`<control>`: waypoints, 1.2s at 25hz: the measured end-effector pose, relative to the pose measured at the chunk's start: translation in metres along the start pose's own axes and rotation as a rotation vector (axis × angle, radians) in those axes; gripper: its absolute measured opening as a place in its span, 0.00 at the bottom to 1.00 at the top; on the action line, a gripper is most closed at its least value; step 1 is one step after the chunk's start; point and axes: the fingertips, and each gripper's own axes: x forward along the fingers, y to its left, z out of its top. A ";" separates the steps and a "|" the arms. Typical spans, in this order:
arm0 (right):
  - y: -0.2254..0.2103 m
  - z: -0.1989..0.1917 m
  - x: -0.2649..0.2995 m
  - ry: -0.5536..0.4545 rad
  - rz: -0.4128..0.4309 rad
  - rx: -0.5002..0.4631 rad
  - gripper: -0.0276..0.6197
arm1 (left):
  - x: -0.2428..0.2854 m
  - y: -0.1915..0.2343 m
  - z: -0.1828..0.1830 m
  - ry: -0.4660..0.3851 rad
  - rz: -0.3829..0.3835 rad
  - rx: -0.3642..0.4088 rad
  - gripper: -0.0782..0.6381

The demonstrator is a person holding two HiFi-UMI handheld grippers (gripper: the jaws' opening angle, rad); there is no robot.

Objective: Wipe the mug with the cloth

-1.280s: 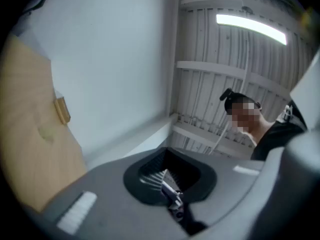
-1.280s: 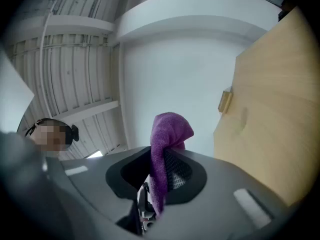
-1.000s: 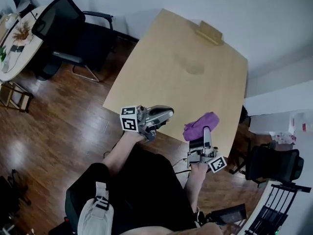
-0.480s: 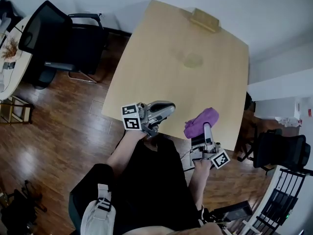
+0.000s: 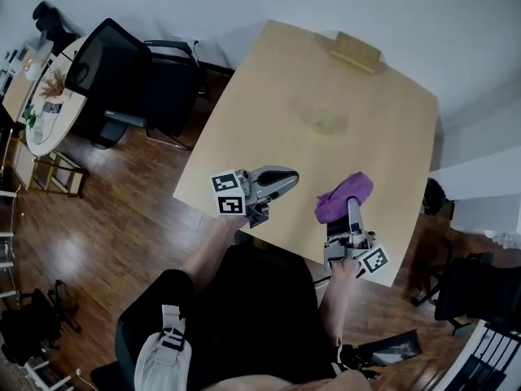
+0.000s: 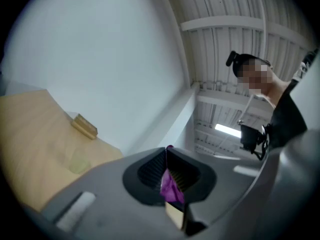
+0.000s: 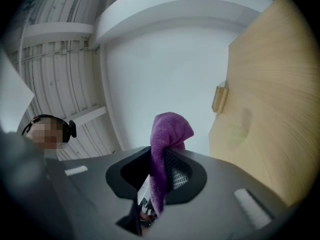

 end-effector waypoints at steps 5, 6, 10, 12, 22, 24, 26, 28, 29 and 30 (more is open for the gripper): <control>-0.027 0.029 -0.001 -0.011 0.010 0.063 0.14 | 0.026 0.022 -0.010 0.057 0.106 0.054 0.15; -0.030 0.033 -0.002 -0.015 0.009 0.071 0.14 | 0.029 0.029 -0.014 0.083 0.128 0.081 0.18; -0.038 0.046 -0.007 -0.051 -0.006 0.088 0.14 | 0.041 0.070 -0.033 0.234 0.218 0.215 0.30; -0.041 0.052 -0.011 -0.071 -0.016 0.077 0.14 | 0.049 0.095 -0.040 0.313 0.248 0.284 0.32; -0.032 0.061 -0.005 -0.119 -0.072 -0.008 0.14 | 0.079 0.260 -0.100 0.940 0.380 0.832 0.35; -0.036 0.058 -0.005 -0.114 -0.096 -0.010 0.14 | 0.081 0.283 -0.119 1.094 0.357 0.939 0.35; -0.038 0.054 -0.004 -0.111 -0.115 -0.014 0.14 | 0.085 0.297 -0.131 1.199 0.327 1.031 0.36; -0.038 0.052 -0.004 -0.110 -0.126 -0.023 0.14 | 0.092 0.307 -0.139 1.260 0.302 1.084 0.36; -0.038 0.052 -0.004 -0.111 -0.132 -0.028 0.14 | 0.094 0.313 -0.142 1.285 0.292 1.090 0.36; -0.039 0.051 -0.004 -0.112 -0.140 -0.031 0.14 | 0.095 0.318 -0.146 1.311 0.282 1.084 0.35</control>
